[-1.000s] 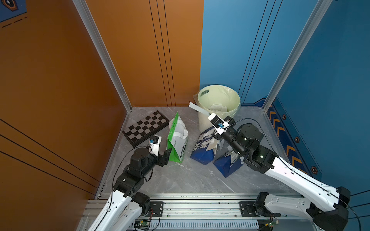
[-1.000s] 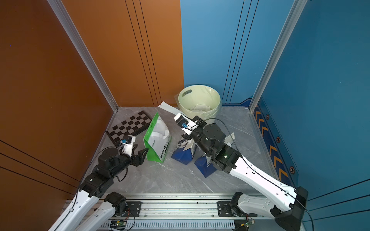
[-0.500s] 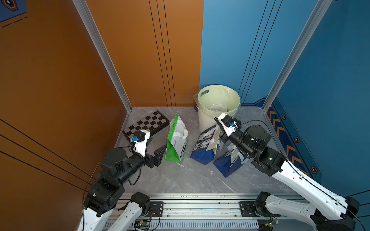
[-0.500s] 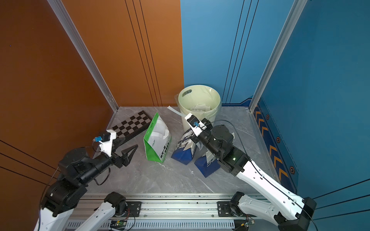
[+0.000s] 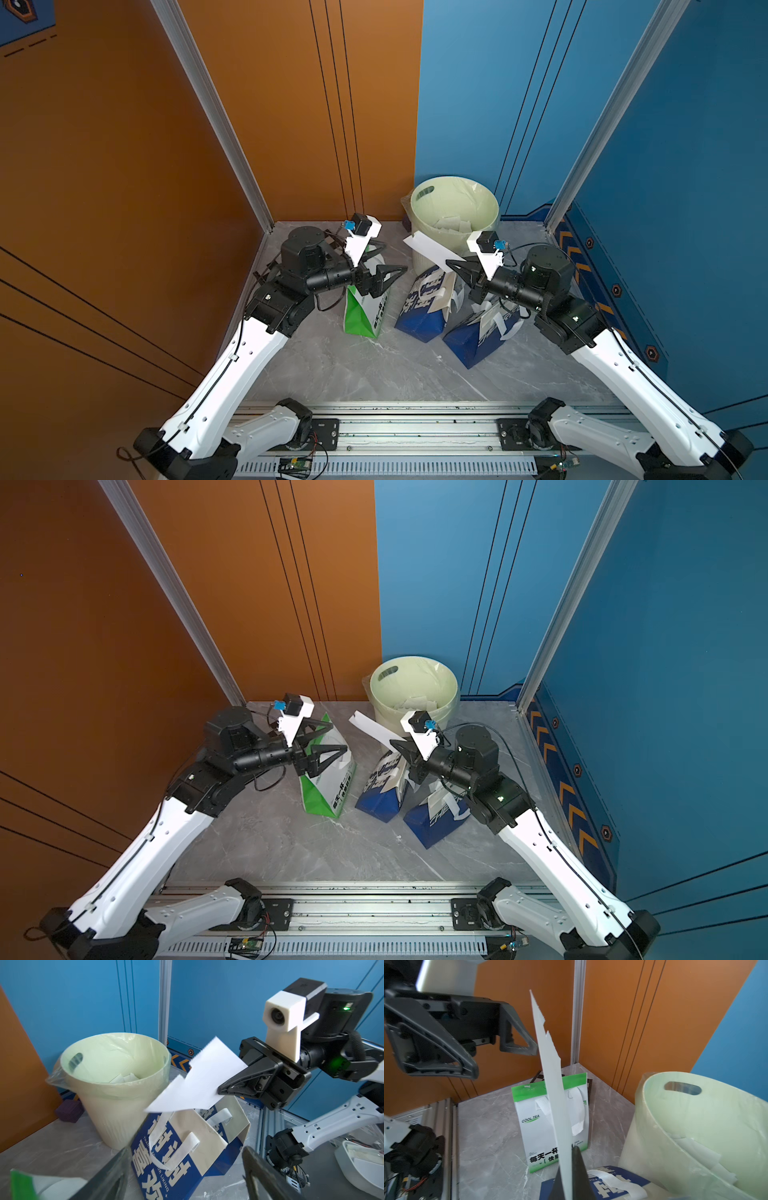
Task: Shred takeout receipts and throw away
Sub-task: Shred the takeout receipt.
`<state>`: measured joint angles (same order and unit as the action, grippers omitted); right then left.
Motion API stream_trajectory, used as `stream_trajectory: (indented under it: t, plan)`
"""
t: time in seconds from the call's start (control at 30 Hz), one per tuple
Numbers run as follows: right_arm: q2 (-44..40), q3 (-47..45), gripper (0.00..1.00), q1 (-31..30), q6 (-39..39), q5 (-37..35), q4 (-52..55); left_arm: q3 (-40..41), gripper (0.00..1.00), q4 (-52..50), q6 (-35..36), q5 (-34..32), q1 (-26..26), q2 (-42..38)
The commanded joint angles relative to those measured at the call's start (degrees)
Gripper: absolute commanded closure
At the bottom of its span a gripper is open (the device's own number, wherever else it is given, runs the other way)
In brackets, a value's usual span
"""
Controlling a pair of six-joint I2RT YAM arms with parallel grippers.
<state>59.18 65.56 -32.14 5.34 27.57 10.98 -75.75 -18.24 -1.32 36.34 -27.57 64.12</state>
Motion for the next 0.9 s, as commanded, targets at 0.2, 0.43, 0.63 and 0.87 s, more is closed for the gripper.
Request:
stream_trajectory:
  t: [0.2,0.43,0.63,0.87]
  plan:
    - [3.35,2.3,1.0,0.41,-2.99,13.61,4.88,-4.94,0.08,3.56,4.26,11.52,1.9,3.93]
    - [6.06,3.41,1.0,-0.87,-3.23,15.53,5.7,-4.69,0.19,3.65,4.12,19.31,2.38,6.51]
    - [7.78,4.23,1.0,-2.03,-3.06,14.66,5.8,-4.44,0.47,3.58,4.13,19.87,2.4,7.38]
    - [8.31,4.98,1.0,-2.22,-3.06,14.69,6.14,-3.11,0.68,3.54,3.75,20.27,3.23,7.0]
